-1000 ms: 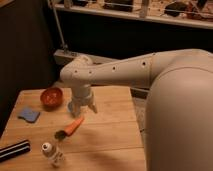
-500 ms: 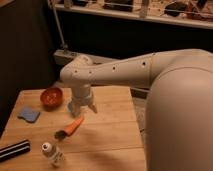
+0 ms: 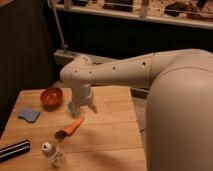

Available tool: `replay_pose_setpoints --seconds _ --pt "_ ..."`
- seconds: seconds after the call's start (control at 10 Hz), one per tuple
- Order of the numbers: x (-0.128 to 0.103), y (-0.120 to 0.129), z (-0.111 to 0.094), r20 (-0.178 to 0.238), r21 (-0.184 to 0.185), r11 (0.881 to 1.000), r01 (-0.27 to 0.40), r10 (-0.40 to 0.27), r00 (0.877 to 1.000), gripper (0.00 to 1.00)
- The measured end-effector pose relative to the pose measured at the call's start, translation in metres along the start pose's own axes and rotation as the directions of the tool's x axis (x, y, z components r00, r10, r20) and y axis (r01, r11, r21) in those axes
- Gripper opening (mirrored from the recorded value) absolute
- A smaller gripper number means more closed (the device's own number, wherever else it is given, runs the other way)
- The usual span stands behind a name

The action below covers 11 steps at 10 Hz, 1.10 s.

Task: Move the arm in a circular motion

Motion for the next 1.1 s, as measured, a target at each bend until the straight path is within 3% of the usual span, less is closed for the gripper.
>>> replay_pose_setpoints --seconds 1.1 --pt "0.0025 -0.0042 0.0009 0.002 0.000 1.000 -0.017 0.017 1.000 0.65"
